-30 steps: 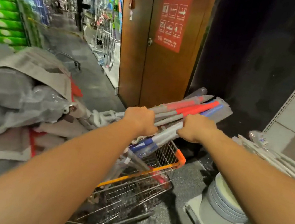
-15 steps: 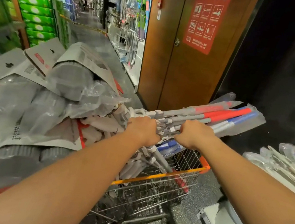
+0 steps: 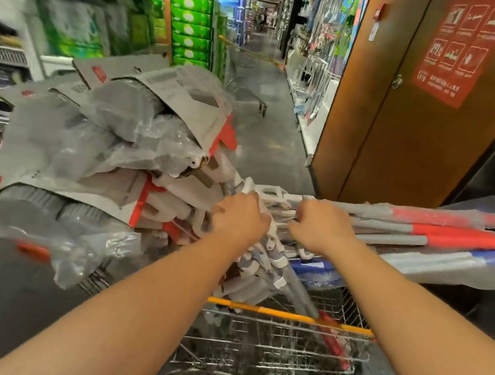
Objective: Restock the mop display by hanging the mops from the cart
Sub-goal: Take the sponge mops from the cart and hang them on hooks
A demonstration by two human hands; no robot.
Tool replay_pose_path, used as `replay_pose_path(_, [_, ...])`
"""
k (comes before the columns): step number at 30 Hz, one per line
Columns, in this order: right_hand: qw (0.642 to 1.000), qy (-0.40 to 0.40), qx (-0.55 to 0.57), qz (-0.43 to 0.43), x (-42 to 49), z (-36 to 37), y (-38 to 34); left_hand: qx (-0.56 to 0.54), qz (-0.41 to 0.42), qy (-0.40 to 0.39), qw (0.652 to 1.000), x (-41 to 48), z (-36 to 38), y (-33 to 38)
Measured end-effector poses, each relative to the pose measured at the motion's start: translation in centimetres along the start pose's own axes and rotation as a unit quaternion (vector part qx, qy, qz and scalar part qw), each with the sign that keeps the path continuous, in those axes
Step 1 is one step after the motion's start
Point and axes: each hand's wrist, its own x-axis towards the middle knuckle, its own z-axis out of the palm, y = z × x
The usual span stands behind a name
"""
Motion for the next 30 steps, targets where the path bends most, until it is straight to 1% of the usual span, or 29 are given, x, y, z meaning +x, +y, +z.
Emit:
replay_pose_path(3, [0.999, 0.002, 0.029, -0.032, 0.5, 0.3, 0.8, -0.043, -0.068, 0.023, 0.996, -0.4, 0.6, 0.6])
replay_pose_path(6, [0.997, -0.004, 0.062, -0.055, 0.8, 0.9, 1.0, -0.086, -0.134, 0.061, 0.985, -1.4, 1.3, 0.8])
replay_pose_path(10, [0.991, 0.005, 0.108, -0.080, 1.1, 2.6, 0.9, -0.171, -0.225, 0.086, 0.955, -2.7, 2.9, 1.0])
replay_pose_path(13, [0.982, 0.016, 0.164, -0.097, 1.6, 3.5, 0.5, -0.195, -0.273, 0.086, 0.938, -3.3, 3.5, 0.7])
replay_pose_path(15, [0.973, 0.034, 0.205, -0.101, 2.0, 3.9, 0.1, -0.230, -0.280, 0.093, 0.927, -3.1, 3.9, 0.4])
replay_pose_path(18, [0.955, 0.050, 0.275, -0.097, 2.8, 4.5, -0.8, -0.312, -0.275, 0.114, 0.902, -2.2, 4.5, 0.1])
replay_pose_path(20, [0.938, 0.056, 0.335, -0.073, 3.7, 4.9, -1.5, -0.360, -0.276, 0.121, 0.883, -1.6, 4.7, -0.2])
replay_pose_path(22, [0.920, 0.059, 0.386, -0.044, 4.5, 5.3, -2.2, -0.386, -0.277, 0.107, 0.874, -1.1, 5.0, -0.3])
replay_pose_path(25, [0.908, 0.049, 0.415, -0.038, 5.5, 6.2, -3.0, -0.402, -0.256, 0.105, 0.873, -0.3, 5.6, -0.3])
replay_pose_path(30, [0.896, 0.066, 0.437, -0.046, 6.7, 7.4, -3.6, -0.460, -0.249, 0.163, 0.837, 1.1, 6.3, -0.1])
